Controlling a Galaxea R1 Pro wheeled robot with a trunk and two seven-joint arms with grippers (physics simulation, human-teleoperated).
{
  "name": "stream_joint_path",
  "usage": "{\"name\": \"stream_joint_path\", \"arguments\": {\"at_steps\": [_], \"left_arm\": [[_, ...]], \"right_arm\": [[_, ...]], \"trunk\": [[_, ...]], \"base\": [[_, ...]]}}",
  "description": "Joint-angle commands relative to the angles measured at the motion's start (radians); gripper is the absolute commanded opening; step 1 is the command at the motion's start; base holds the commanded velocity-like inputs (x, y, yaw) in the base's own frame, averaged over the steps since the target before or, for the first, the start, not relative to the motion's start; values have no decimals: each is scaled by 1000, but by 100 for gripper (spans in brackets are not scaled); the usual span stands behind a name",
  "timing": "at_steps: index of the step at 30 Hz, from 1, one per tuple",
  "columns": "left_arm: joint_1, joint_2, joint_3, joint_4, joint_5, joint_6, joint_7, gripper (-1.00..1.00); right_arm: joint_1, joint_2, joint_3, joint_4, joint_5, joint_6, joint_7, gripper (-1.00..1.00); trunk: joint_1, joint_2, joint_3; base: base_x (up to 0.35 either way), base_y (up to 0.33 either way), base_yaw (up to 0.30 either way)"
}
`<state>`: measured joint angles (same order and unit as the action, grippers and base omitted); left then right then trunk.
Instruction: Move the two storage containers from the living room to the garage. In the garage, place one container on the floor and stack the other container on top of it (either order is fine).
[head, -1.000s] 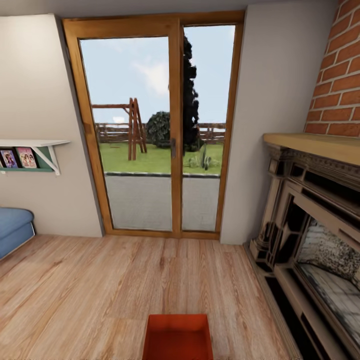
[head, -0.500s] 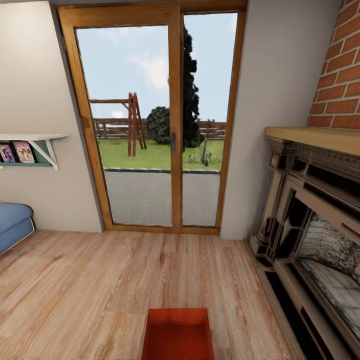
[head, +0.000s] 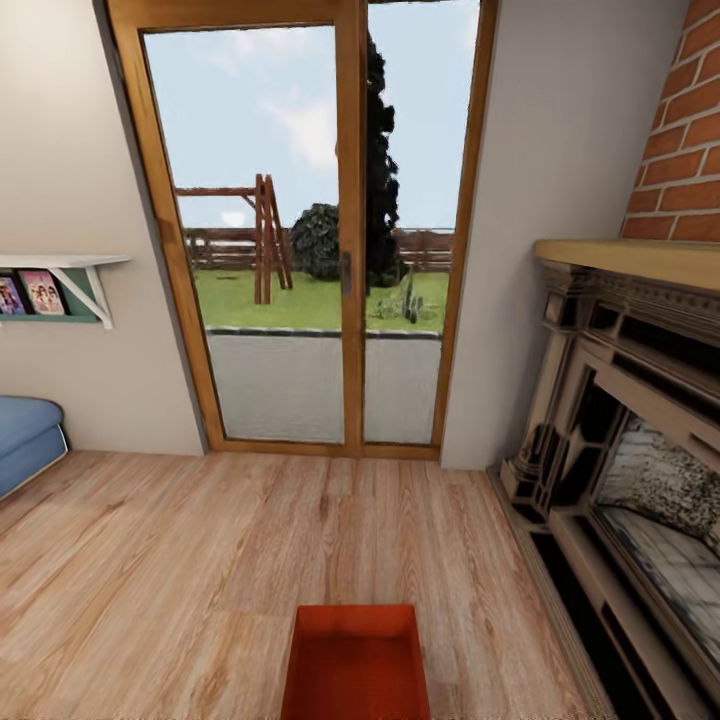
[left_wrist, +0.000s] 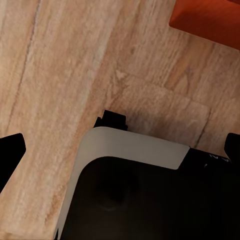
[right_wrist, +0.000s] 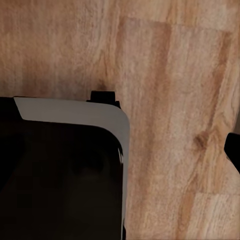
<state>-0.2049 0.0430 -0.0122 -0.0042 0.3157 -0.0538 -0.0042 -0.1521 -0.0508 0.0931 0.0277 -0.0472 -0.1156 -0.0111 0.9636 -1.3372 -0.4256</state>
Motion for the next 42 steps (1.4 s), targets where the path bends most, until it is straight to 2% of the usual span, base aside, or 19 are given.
{"name": "stream_joint_path", "arguments": {"at_steps": [1,27,42], "left_arm": [[-1,0,-2,1,5,-3,0,100],[-1,0,-2,1,5,-3,0,100],[-1,1,-2,0,6,-3,0,100]], "right_arm": [[-1,0,8,3,-5,-6,-1,100],[-1,-1,8,3,-5,-6,-1,100],[-1,0,8,3,-5,-6,-1,100]], "trunk": [[4,-8,-6],[104,-190,-128],[104,-190,-152]], "base": [[0,0,0],[0,0,0],[0,0,0]]}}
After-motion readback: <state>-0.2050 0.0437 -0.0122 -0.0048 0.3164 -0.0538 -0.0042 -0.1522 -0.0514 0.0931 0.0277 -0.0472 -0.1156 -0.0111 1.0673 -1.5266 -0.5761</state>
